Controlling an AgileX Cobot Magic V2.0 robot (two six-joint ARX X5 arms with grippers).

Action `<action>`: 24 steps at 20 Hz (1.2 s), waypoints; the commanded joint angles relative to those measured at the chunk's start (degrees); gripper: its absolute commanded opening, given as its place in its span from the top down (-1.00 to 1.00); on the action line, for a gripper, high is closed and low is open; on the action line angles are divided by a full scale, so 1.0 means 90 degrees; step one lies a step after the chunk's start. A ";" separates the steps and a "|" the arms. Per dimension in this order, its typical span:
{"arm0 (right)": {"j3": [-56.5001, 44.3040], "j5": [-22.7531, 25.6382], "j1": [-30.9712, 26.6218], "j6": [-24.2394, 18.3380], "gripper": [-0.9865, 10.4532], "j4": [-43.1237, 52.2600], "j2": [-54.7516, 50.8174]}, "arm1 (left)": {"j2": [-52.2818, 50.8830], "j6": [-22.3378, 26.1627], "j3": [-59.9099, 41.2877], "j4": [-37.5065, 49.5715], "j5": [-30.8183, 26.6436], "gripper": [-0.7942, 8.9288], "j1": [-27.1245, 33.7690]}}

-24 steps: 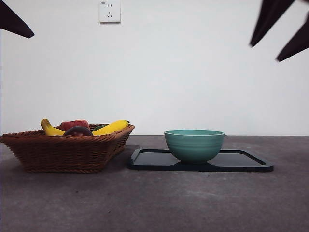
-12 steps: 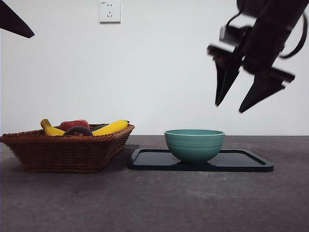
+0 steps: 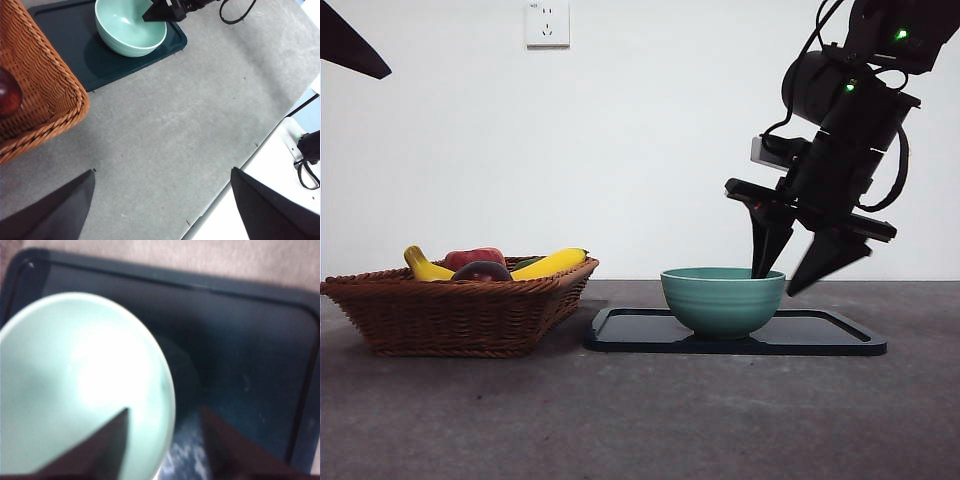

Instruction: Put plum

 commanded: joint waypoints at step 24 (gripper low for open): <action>0.0124 -0.0034 0.0267 -0.0325 0.81 -0.2013 -0.3662 | 0.0034 0.0143 0.0112 -0.0024 0.0022 -0.05 -0.0027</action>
